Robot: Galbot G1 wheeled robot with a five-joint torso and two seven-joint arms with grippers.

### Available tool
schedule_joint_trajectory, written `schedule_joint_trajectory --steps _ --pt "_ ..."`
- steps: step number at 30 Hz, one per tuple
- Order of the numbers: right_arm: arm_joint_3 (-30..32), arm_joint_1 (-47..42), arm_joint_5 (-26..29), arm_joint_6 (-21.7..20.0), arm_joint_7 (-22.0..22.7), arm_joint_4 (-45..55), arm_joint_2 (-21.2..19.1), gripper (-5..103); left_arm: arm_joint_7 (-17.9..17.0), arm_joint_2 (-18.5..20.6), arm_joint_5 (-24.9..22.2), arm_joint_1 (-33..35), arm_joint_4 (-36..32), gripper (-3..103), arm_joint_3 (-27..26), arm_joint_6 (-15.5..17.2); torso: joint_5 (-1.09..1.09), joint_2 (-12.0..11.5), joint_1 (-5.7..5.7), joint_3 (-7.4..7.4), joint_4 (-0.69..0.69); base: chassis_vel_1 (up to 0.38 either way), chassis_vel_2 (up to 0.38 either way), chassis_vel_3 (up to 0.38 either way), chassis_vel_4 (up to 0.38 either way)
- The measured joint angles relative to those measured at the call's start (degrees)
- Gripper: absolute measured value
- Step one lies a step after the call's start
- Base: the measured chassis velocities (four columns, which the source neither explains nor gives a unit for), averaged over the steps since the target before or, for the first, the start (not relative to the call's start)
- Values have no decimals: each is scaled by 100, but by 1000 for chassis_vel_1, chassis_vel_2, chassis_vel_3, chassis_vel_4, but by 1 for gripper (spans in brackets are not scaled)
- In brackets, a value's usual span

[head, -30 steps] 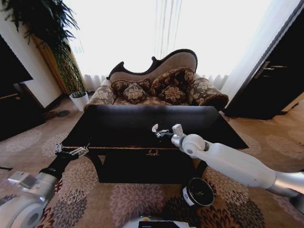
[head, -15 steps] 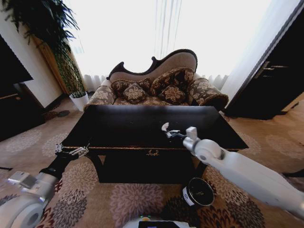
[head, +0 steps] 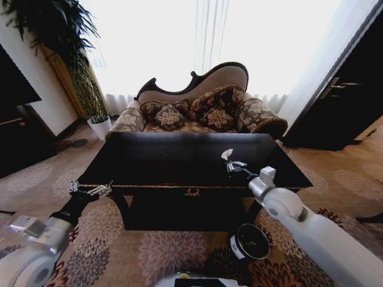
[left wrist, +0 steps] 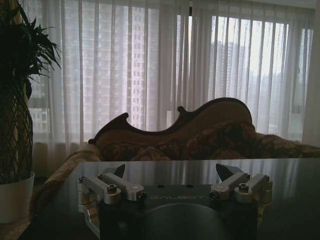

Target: Move to the front of the table and place the trash on the table into the trash bin.

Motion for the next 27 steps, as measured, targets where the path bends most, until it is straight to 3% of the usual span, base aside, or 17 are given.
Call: schedule_joint_trajectory --steps 6,14,16,17,21,22,25,27 --pt "884 -1015 -701 341 -250 223 717 0 0 0 0 0 0 100 -1 0 0 0 0 0 0 0 0 0 0" --pt "2072 -1975 -1044 847 -666 288 1312 0 0 0 0 0 0 100 0 0 1 0 0 0 0 0 0 0 0" --pt "2417 -2364 -1199 1134 -876 241 1707 0 0 0 0 0 0 100 0 0 -2 1 -1 0 0 0 0 0 0" --pt "2417 -2364 -1199 1134 -876 241 1707 0 0 0 0 0 0 100 0 0 -2 1 -1 0 0 0 0 0 0" --pt "2616 -2683 -1312 1469 -1025 -9 2516 0 -1 0 0 0 0 100 0 0 1 0 0 0 -1 0 0 0 0" --pt "2616 -2683 -1312 1469 -1025 -9 2516 0 -1 0 0 0 0 100 0 0 1 0 0 0 -1 0 0 0 0" --pt "2741 -2812 -1245 1601 -1068 -185 3007 0 -1 0 0 0 0 100 0 0 0 0 0 0 0 0 0 0 0" --pt "2761 -2832 -1241 1645 -1080 -230 3066 0 -1 0 0 0 0 100 -1 0 0 0 0 0 0 0 0 0 0"
